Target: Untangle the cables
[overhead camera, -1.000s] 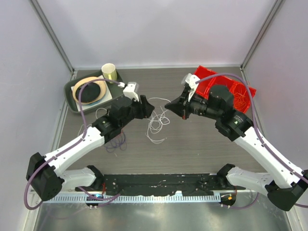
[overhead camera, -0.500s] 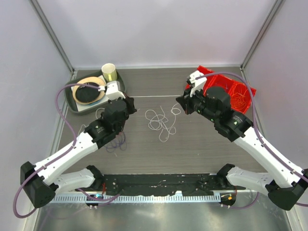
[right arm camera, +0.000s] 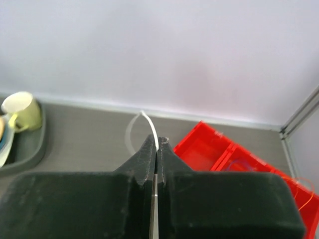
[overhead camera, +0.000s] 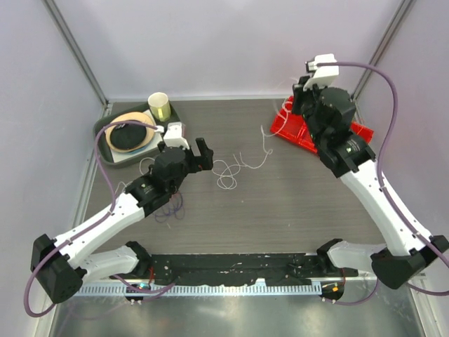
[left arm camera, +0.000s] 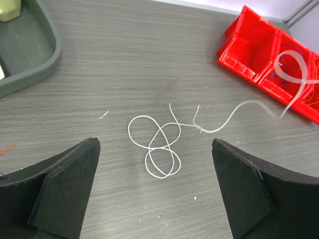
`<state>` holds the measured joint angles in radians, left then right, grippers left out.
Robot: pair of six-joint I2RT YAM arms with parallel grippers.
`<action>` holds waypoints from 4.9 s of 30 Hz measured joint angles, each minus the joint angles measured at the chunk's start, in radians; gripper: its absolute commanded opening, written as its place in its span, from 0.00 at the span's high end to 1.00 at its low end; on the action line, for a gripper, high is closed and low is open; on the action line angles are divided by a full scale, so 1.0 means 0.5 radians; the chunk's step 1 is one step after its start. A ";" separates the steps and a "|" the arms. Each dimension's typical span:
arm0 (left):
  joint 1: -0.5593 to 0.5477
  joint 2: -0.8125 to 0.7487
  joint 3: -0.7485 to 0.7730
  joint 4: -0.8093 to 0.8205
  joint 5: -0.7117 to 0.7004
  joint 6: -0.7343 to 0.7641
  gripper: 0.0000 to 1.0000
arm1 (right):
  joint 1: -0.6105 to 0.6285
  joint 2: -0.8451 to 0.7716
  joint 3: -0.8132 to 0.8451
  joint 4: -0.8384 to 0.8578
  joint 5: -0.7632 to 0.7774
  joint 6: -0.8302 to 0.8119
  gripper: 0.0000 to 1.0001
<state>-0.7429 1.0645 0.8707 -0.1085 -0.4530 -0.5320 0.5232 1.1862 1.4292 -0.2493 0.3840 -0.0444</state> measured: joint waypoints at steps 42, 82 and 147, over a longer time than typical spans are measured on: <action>0.000 0.710 0.124 -0.248 0.046 -0.196 0.00 | -0.858 1.266 1.050 0.401 -0.246 -0.026 0.99; 0.000 0.717 0.007 -0.417 0.055 -0.336 0.00 | -0.882 1.726 0.573 0.517 -0.197 -0.070 0.99; 0.000 -0.679 -0.573 -0.945 -0.193 -0.657 0.00 | 0.415 1.857 0.225 -0.437 -0.497 0.536 0.93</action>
<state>-0.7429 0.7250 0.5842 -0.5808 -0.5495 -0.8604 0.7307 2.1147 1.5417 -0.4679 0.1356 0.2237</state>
